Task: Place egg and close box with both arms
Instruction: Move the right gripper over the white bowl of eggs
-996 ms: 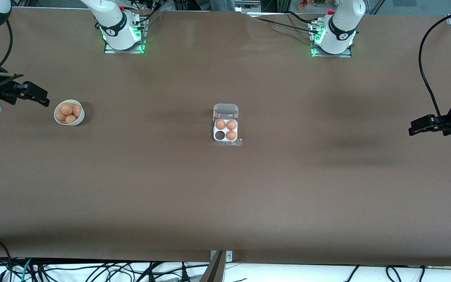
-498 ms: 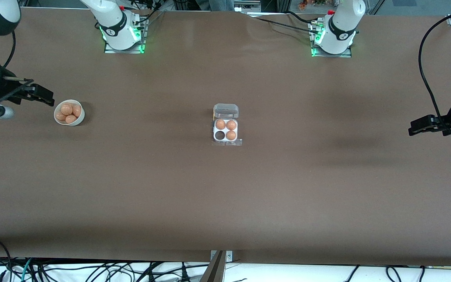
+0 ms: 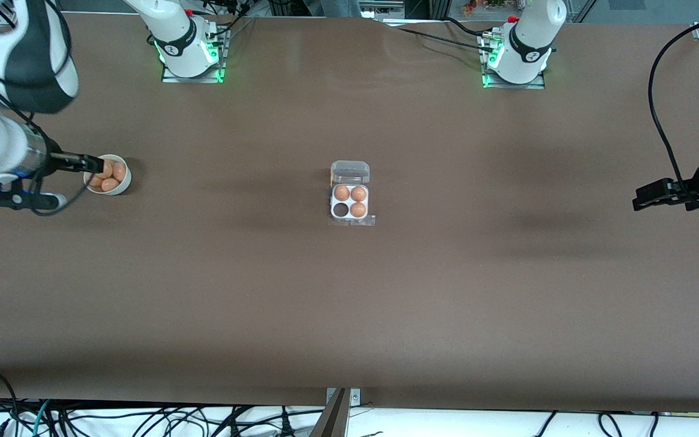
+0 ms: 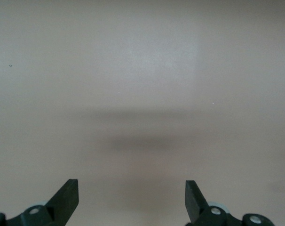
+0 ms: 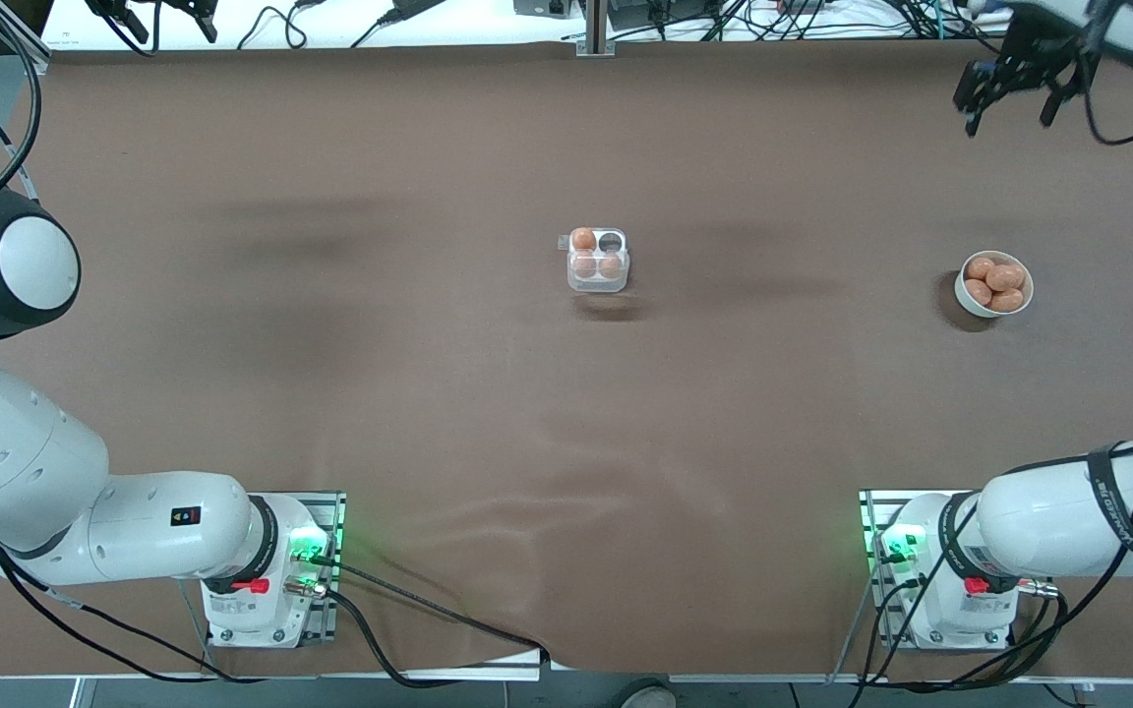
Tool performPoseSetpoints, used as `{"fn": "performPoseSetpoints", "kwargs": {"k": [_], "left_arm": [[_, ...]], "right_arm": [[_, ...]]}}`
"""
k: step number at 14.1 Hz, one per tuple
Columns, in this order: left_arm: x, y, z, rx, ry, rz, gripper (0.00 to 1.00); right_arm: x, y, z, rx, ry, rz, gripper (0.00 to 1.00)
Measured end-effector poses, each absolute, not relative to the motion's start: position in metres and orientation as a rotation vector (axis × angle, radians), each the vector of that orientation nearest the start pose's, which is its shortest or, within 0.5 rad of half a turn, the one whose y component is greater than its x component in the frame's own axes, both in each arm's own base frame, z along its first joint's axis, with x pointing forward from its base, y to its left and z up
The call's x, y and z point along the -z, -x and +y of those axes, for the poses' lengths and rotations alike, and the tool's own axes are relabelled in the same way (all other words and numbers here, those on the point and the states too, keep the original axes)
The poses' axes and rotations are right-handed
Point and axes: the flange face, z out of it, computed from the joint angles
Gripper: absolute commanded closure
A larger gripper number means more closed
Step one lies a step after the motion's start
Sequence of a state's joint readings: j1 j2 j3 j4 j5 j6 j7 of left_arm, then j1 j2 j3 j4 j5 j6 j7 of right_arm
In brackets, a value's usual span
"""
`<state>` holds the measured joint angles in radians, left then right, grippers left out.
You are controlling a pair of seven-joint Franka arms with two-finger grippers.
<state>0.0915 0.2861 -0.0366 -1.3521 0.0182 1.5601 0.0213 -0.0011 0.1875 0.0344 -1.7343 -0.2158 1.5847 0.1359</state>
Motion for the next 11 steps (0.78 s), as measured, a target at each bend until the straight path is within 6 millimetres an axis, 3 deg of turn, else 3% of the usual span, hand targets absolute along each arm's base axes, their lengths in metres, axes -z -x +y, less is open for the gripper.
{"fn": "performPoseSetpoints", "kwargs": {"k": [4, 7, 11], "left_arm": [[-0.555, -0.635, 0.040, -0.124, 3.134, -0.053, 0.00], [-0.555, -0.635, 0.040, -0.124, 3.134, -0.053, 0.00], [-0.555, -0.635, 0.040, -0.124, 3.134, -0.053, 0.00]], "right_arm": [[-0.373, -0.564, -0.008, -0.523, 3.419, 0.008, 0.00], [-0.327, -0.533, -0.006, -0.434, 3.459, -0.138, 0.00], [-0.287, -0.494, -0.007, -0.422, 3.471, -0.269, 0.00]]}}
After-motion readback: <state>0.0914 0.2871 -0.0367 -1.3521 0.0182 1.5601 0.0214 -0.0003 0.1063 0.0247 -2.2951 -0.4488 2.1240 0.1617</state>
